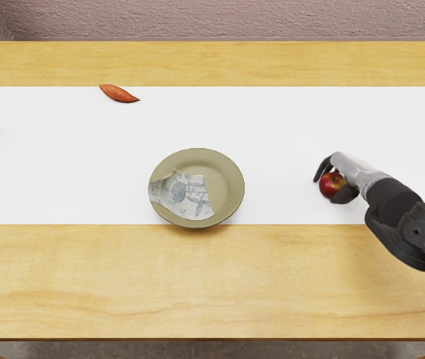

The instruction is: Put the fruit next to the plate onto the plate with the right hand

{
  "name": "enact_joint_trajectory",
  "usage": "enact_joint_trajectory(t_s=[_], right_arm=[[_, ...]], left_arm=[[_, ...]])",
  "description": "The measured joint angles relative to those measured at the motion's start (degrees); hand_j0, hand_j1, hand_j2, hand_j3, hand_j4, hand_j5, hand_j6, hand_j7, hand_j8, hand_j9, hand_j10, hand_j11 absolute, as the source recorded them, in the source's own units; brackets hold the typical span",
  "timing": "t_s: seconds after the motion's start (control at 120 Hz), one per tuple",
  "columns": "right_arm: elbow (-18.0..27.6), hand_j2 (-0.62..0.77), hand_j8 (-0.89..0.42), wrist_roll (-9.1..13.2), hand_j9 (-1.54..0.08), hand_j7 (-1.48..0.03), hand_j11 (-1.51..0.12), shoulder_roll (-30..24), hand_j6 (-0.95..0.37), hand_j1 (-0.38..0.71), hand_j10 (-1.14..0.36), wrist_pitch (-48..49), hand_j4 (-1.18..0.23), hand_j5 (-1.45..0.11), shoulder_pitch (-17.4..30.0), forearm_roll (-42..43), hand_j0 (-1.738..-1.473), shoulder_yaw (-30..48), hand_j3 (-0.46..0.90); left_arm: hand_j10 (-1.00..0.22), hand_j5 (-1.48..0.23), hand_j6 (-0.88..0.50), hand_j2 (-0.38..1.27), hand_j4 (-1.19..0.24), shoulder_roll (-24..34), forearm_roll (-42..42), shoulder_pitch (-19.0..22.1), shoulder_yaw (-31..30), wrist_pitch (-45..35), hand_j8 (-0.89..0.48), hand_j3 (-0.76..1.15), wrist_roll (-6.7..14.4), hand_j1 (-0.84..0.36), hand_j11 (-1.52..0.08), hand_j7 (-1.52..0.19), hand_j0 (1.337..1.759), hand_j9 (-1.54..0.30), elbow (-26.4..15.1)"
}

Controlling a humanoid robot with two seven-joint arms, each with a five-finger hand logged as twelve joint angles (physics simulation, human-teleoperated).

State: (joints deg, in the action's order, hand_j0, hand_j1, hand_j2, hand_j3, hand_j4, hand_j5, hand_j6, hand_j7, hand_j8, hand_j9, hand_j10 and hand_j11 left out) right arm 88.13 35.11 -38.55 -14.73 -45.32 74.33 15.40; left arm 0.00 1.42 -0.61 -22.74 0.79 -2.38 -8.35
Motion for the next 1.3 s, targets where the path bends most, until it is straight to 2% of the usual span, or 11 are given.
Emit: enact_joint_trajectory(t_s=[0.142,0.15,0.242,0.25,0.258,0.275,0.35,0.558,0.817,1.058,1.3], right_arm=[[-0.1,0.09,-0.38,-0.1,-0.93,-0.93,-0.93,0.1,-0.44,0.26,-0.72,-0.4,-0.75,-0.89,0.0,-2.0,-1.642,0.2,0.02],[-0.1,0.11,-0.37,-0.1,-0.93,-0.94,-0.94,0.1,-0.45,0.26,-0.72,-0.4,-0.75,-0.90,-0.1,-2.2,-1.645,0.2,-0.03],[-0.1,0.15,-0.35,-0.1,-0.98,-0.99,-1.00,0.1,-0.43,0.27,-0.69,-0.5,-0.77,-0.95,-0.2,-4.1,-1.669,0.4,-0.11],[-0.1,0.16,-0.35,-0.1,-0.99,-0.99,-1.00,0.1,-0.43,0.27,-0.69,-0.5,-0.77,-0.96,-0.3,-4.2,-1.666,0.5,-0.14],[-0.1,0.16,-0.36,-0.1,-0.99,-0.99,-1.01,0.1,-0.42,0.28,-0.70,-0.5,-0.77,-0.96,-0.3,-4.4,-1.628,0.5,0.08],[-0.1,0.18,-0.36,-0.1,-1.00,-1.00,-1.01,0.1,-0.43,0.28,-0.70,-0.4,-0.77,-0.97,-0.3,-4.8,-1.630,0.6,0.00],[-0.1,0.24,-0.33,0.0,-1.03,-1.02,-1.04,0.0,-0.41,0.30,-0.68,-0.1,-0.78,-1.01,-0.9,-6.6,-1.635,1.3,0.00],[0.0,0.16,-0.33,-0.1,-1.07,-1.05,-1.08,-0.4,-0.42,0.27,-0.67,5.7,-0.80,-1.06,-2.3,-11.6,-1.641,7.3,0.00],[0.6,0.17,-0.32,-0.1,-1.10,-1.06,-1.10,0.2,-0.42,0.27,-0.66,16.7,-0.80,-1.09,-3.7,-22.6,-1.644,16.6,0.00],[0.9,0.21,-0.30,-0.1,-1.13,-1.07,-1.12,6.0,-0.41,0.29,-0.64,21.6,-0.79,-1.12,-5.7,-29.6,-1.647,20.7,0.00],[-0.7,0.20,-0.29,-0.1,-1.14,-1.07,-1.14,15.0,-0.40,0.29,-0.64,21.6,-0.80,-1.13,-8.7,-29.1,-1.647,19.7,0.00]], left_arm=[[-0.23,-0.30,-0.23,0.05,-0.23,0.0,0.0,0.0,0.0,0.0,-0.23,0.00,0.0,0.07,-0.30,-0.30,1.658,-0.30,0.0],[-0.23,-0.30,-0.23,0.05,-0.23,0.0,0.0,0.0,0.0,0.0,-0.23,0.00,0.0,0.07,-0.30,-0.30,1.658,-0.30,0.0],[-0.23,-0.30,-0.23,0.05,-0.23,0.0,0.0,0.0,0.0,0.0,-0.23,0.00,0.0,0.07,-0.30,-0.30,1.658,-0.30,0.0],[-0.23,-0.30,-0.23,0.05,-0.23,0.0,0.0,0.0,0.0,0.0,-0.23,0.00,0.0,0.07,-0.30,-0.30,1.658,-0.30,0.0],[-0.23,-0.30,-0.23,0.05,-0.23,0.0,0.0,0.0,0.0,0.0,-0.23,0.00,0.0,0.07,-0.30,-0.30,1.658,-0.30,0.0],[-0.23,-0.30,-0.23,0.05,-0.23,0.0,0.0,0.0,0.0,0.0,-0.23,0.00,0.0,0.07,-0.30,-0.30,1.658,-0.30,0.0],[-0.23,-0.30,-0.23,0.05,-0.23,0.0,0.0,0.0,0.0,0.0,-0.23,0.00,0.0,0.07,-0.30,-0.30,1.658,-0.30,0.0],[-0.23,-0.30,-0.23,0.05,-0.23,0.0,0.0,0.0,0.0,0.0,-0.23,0.00,0.0,0.07,-0.30,-0.30,1.658,-0.30,0.0],[-0.23,-0.30,-0.23,0.05,-0.23,0.0,0.0,0.0,0.0,0.0,-0.23,0.00,0.0,0.07,-0.30,-0.30,1.658,-0.30,0.0],[-0.23,-0.30,-0.23,0.05,-0.23,0.0,0.0,0.0,0.0,0.0,-0.23,0.00,0.0,0.07,-0.30,-0.30,1.658,-0.30,0.0],[-0.23,-0.30,-0.23,0.05,-0.23,0.0,0.0,0.0,0.0,0.0,-0.23,0.00,0.0,0.07,-0.30,-0.30,1.658,-0.30,0.0]])
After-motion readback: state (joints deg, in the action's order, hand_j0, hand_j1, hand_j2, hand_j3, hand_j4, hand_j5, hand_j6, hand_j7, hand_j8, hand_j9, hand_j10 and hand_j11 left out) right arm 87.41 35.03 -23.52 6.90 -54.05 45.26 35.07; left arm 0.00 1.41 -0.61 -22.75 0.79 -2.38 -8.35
